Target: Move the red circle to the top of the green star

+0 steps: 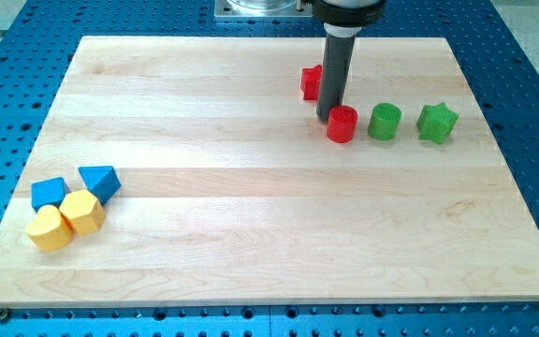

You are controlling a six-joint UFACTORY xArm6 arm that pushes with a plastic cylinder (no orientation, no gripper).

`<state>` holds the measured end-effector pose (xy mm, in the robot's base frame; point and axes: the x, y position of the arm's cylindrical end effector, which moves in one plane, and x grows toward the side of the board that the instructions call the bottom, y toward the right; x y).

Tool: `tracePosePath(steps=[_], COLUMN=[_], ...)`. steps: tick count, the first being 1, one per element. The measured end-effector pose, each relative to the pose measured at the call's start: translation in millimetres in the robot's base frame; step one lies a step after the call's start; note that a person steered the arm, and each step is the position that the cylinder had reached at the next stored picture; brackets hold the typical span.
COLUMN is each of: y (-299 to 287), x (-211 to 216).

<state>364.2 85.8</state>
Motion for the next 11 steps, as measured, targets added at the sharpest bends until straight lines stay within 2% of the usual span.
tracePosePath(steps=[1,3,5,7,8,9,10,11], y=[-1.0,-55.6,-7.3,-0.5,57.4,85.2,72.3,109.5], x=[1.2,63.5,73.6,31.3,2.1,-23.7,-35.6,-39.4])
